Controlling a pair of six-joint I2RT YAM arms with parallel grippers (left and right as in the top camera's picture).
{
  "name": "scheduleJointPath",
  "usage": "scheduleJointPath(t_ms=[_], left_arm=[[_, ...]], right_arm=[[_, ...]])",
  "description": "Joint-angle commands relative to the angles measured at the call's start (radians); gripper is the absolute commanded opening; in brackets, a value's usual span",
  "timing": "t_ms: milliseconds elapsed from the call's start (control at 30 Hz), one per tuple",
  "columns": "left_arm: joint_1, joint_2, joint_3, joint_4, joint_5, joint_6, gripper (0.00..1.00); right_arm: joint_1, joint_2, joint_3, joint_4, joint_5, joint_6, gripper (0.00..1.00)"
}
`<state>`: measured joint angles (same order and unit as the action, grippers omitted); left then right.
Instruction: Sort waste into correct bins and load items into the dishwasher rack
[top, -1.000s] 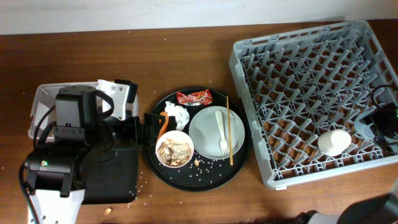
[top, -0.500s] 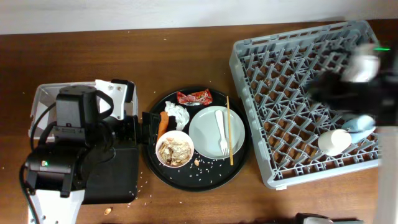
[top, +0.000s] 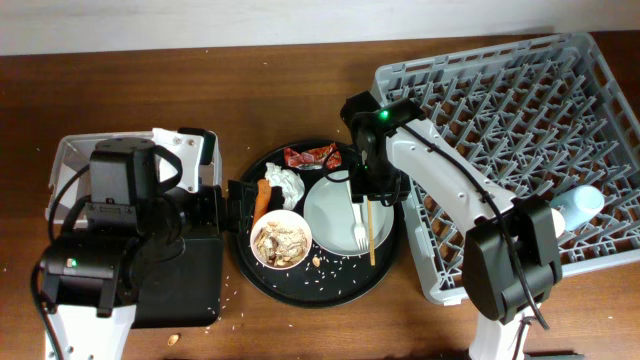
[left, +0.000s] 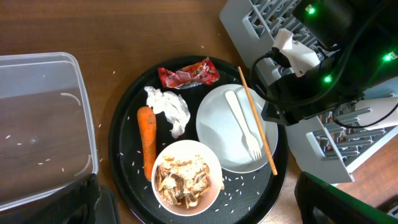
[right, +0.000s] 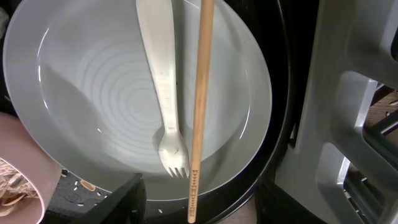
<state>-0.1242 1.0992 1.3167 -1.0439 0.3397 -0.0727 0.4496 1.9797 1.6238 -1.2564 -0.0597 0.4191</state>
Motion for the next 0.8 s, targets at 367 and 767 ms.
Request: scheduleJointPath(t_ms=[367, 767], left_arm=[[0.0, -0.008, 0.003, 0.002, 0.0, -0.009, 0.99], [0.0, -0.005, 0.003, 0.002, 0.0, -0.009, 0.99]], right_arm=[[0.004, -0.009, -0.005, -0.004, 0.022, 0.009, 0.56], [0.002, -0.009, -0.005, 0.064, 0.045, -0.014, 0.56]])
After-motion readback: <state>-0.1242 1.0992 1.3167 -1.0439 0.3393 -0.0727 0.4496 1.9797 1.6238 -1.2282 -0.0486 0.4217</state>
